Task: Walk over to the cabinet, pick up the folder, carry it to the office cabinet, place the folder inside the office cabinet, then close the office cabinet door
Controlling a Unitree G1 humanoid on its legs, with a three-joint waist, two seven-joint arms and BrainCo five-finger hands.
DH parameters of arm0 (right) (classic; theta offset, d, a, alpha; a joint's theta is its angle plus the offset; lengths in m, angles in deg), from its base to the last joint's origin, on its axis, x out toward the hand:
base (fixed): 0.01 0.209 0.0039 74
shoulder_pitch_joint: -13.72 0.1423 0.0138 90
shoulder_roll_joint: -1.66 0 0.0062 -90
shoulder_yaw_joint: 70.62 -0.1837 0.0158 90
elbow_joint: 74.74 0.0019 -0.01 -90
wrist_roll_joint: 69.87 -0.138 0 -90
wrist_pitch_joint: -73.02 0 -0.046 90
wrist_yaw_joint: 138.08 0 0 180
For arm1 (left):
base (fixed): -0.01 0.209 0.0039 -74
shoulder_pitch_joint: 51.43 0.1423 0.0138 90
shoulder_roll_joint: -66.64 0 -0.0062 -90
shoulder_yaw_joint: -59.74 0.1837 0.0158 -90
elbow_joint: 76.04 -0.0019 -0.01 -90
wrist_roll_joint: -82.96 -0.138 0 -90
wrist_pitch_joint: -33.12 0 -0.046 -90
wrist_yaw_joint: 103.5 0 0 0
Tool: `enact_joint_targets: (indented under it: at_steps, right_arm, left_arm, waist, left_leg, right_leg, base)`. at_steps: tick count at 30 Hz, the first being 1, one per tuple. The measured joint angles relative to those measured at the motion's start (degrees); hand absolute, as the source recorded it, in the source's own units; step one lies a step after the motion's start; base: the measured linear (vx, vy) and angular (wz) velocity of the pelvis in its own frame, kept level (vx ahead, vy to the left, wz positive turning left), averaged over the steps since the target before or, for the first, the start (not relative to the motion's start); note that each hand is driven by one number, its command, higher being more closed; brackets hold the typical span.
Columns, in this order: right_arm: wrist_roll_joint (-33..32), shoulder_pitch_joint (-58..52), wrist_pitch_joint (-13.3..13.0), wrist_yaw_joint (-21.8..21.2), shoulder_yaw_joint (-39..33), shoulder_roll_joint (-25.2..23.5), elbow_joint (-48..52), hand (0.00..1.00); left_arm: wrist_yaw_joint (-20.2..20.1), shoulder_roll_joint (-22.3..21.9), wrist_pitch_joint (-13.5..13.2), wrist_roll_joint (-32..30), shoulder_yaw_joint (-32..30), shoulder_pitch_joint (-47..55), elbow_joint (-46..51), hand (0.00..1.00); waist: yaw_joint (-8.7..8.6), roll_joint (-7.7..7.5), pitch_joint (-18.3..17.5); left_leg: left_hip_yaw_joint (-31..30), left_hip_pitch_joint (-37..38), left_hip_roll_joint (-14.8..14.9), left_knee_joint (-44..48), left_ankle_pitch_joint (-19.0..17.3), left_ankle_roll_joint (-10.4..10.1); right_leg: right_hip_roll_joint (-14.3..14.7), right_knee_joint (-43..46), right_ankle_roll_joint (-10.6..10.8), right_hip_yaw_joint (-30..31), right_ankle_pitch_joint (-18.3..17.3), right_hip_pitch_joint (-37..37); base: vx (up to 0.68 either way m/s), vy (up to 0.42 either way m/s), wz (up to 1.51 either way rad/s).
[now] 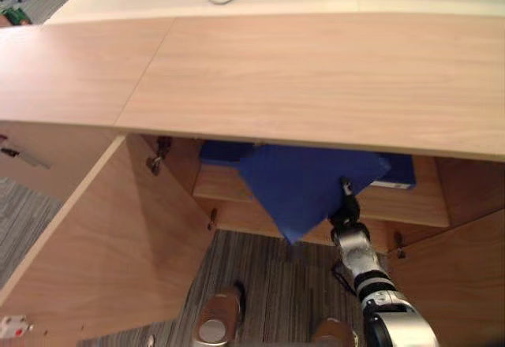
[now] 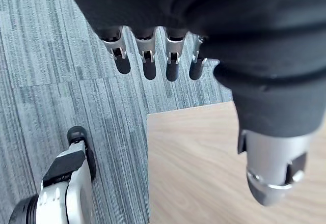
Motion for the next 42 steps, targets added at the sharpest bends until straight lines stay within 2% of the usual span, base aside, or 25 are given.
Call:
enact_joint_targets:
  at_steps: [5,9,12,15,19,25,29,34,38,42]
  right_arm:
    - [-4.76,2.34,-2.96,3.06,-0.02,-1.31,11.58,1.0]
    - [-6.52,7.45,-7.22,6.19,-2.83,-0.53,17.28,1.0]
    - [-6.72,13.6,-8.94,8.9,-4.69,2.31,17.7,1.0]
    - [-7.58,18.97,-9.59,11.39,-6.49,5.21,17.71,1.0]
    - [-8.75,27.53,-11.1,16.76,-10.39,10.52,17.59,1.0]
    - [-8.89,36.83,-13.87,21.2,-13.74,18.54,10.06,1.0]
    - [-9.19,41.33,-13.96,23.47,-13.35,22.43,3.4,1.0]
    - [-12.18,45.47,-14.57,25.96,-13.1,22.99,-1.43,1.0]
    - [-15.4,46.71,-16.87,27.52,-13.17,22.99,-1.44,1.0]
    - [-15.41,47.15,-17.97,28.77,-13.8,23.03,-1.42,1.0]
  left_arm:
    - [0.92,0.22,-0.37,-2.38,2.13,0.09,6.56,0.0]
    - [1.58,0.47,-0.37,-2.7,4.78,0.06,9.4,0.0]
    - [2.06,0.56,-0.37,-2.83,5.97,0.03,11.5,0.0]
    - [3.05,0.68,-0.36,-3.94,7.45,0.01,13.4,0.0]
    - [4.44,0.87,-0.27,-6.97,10.61,-0.34,15.62,0.0]
    - [6.52,0.89,-0.11,-7.41,12.64,-1.54,15.38,0.0]
    - [6.99,0.88,0.09,-8.92,13.03,-3.4,13.68,0.0]
    - [8.58,0.9,0.5,-9.39,13.1,-4.02,12.16,0.0]
    - [11.09,0.91,0.53,-11.25,12.36,-4.93,12.06,0.0]
    - [12.63,0.97,0.51,-11.28,9.3,-5.56,10.96,0.0]
  waist:
    - [0.37,0.45,2.85]
    - [0.5,1.24,4.76]
    - [0.81,1.31,5.82]
    - [1.24,1.28,6.2]
    - [1.45,1.75,7.79]
    - [1.35,1.94,8.18]
    - [1.08,2.06,8.77]
    - [0.88,2.04,8.78]
    - [0.98,1.99,8.81]
    - [0.47,1.96,8.83]
  left_leg:
    - [1.87,-8.72,-1.2,10.09,-2.9,0.69]
    - [3.66,-17.35,-1.38,17.88,-4.25,0.45]
    - [4.45,-22.02,-1.73,20.35,-4.32,0.6]
    - [4.66,-25.84,-2.04,21.77,-4.18,0.7]
    - [4.31,-30.01,-2.11,22.63,-3.27,0.87]
    - [3.59,-33.64,-2.26,22.97,-2.63,0.44]
    - [2.96,-33.79,-2.24,22.5,-2.24,-0.22]
    - [2.75,-34.23,-2.18,21.22,-1.42,-0.69]
    - [2.54,-34.49,-2.18,20.2,-0.76,-0.8]
    - [2.17,-34.29,-2.16,18.41,0.18,-1.09]
  right_leg:
    - [-4.11,12.33,1.25,3.76,-4.11,-9.89]
    - [-6.06,20.3,2.2,7.95,-5.99,-19.45]
    - [-6.71,23.07,2.24,9.86,-6.0,-25.0]
    - [-6.85,25.21,1.98,11.27,-5.92,-29.44]
    - [-6.87,26.75,1.81,11.55,-6.04,-33.71]
    - [-6.88,28.06,1.42,11.65,-6.33,-37.42]
    - [-6.88,28.65,1.13,11.33,-6.84,-37.7]
    - [-6.74,28.38,1.07,11.06,-6.84,-38.46]
    - [-6.66,27.91,1.04,10.91,-6.81,-38.91]
    - [-6.56,26.7,0.56,9.92,-6.48,-38.56]
  base:
    - [-0.23,0.023,0.06]
    - [-0.15,0.06,0.02]
    - [-0.06,0.061,0.0]
    - [-0.03,0.052,0.07]
    - [0.0,0.027,0.07]
    - [0.01,0.013,0.05]
    - [0.01,-0.015,0.03]
    - [0.02,-0.013,0.03]
    - [0.05,-0.011,0.03]
    - [0.06,-0.007,0.05]
